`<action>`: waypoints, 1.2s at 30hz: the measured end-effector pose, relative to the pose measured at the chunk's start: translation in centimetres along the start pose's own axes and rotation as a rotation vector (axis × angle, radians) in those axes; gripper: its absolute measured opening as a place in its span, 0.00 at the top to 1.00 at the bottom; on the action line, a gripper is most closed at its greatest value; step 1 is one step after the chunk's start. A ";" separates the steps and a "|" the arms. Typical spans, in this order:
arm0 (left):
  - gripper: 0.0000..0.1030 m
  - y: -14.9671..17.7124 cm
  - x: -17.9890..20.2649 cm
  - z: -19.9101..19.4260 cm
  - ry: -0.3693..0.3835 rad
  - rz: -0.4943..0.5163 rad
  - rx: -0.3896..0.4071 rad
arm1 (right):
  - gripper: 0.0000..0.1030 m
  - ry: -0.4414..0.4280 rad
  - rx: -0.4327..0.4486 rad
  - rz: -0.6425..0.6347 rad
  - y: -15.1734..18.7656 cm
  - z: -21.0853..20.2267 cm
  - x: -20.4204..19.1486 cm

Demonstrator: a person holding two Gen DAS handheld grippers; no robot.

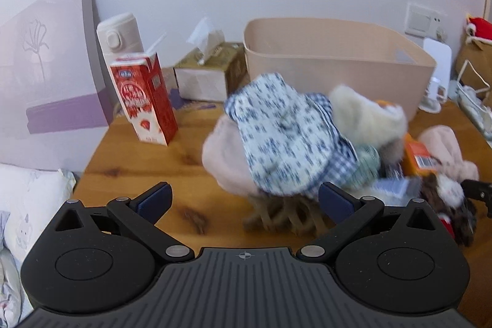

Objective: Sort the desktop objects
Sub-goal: 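Grasp the blue floral scrunchie with the left gripper while the right grasps the beige cloth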

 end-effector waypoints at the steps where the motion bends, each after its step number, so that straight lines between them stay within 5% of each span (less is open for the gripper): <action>1: 0.00 -0.3 -0.1 0.2 -0.004 0.002 0.003 | 0.04 -0.004 -0.004 0.008 -0.2 0.3 0.1; 8: 0.00 -1.4 0.2 2.7 -0.013 0.031 -0.004 | 0.05 -0.018 -0.030 0.021 -1.3 2.6 0.3; 14: 0.00 -2.1 0.7 4.8 -0.026 0.073 -0.002 | 0.18 -0.017 -0.057 -0.009 -1.8 4.3 -0.2; 20: 0.00 -3.0 1.4 6.2 0.064 0.032 -0.001 | 0.30 -0.035 -0.084 -0.010 -2.0 5.3 -0.3; 25: 0.00 -4.0 2.2 7.4 0.110 0.023 0.007 | 0.50 -0.079 -0.124 0.027 -2.1 6.5 0.1; 27: 0.12 -3.9 2.6 8.0 0.117 0.033 -0.015 | 0.57 -0.081 -0.128 0.026 -2.1 6.7 0.2; 29: 0.34 -3.7 3.0 8.3 0.133 0.048 -0.040 | 0.60 -0.088 -0.132 0.030 -2.1 6.7 0.2; 36: 0.61 -3.6 3.6 7.6 0.126 0.097 -0.018 | 0.70 -0.088 -0.134 0.046 -2.3 6.4 0.2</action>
Point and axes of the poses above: each gripper's, at about its wrist camera, not at the fingertips, and z roughly the way its jaws point, x to its right, y to its underside, the point moved 7 cm from there along z, roughly the way its jaws point
